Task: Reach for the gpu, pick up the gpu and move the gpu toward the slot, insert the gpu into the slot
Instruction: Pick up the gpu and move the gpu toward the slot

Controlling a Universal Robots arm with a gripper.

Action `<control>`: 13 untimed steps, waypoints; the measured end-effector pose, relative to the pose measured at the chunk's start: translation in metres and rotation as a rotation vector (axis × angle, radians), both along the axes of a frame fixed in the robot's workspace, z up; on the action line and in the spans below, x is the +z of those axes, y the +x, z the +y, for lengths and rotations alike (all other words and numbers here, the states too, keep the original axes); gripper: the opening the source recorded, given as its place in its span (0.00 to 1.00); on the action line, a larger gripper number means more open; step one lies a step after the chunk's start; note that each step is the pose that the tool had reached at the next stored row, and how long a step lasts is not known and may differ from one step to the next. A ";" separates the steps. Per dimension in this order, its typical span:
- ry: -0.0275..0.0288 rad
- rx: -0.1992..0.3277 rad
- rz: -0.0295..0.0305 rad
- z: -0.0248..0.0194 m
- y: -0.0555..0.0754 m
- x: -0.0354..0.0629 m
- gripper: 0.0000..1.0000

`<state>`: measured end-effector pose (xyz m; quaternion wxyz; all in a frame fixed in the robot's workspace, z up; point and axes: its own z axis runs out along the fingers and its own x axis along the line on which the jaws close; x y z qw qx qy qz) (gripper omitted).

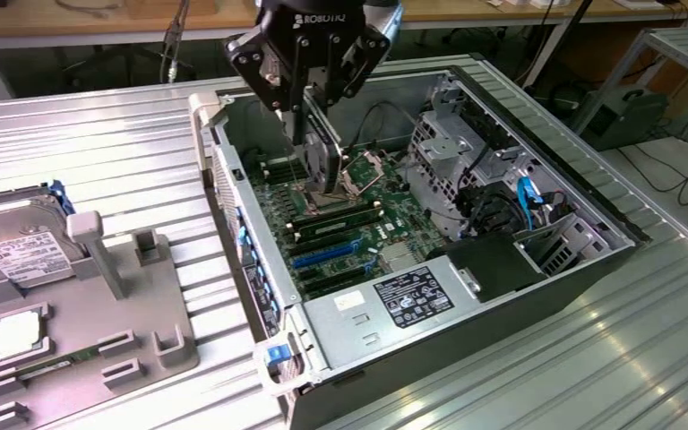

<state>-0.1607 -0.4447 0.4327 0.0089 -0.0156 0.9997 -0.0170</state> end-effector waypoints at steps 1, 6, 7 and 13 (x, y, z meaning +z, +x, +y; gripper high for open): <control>0.0033 -0.003 0.0000 0.0040 0.018 -0.0020 0.28; 0.0035 -0.041 0.0000 0.0132 0.081 -0.0070 0.28; 0.0036 -0.041 -0.0001 0.0133 0.086 -0.0073 0.28; 0.0036 -0.039 -0.0003 0.0136 0.103 -0.0080 0.28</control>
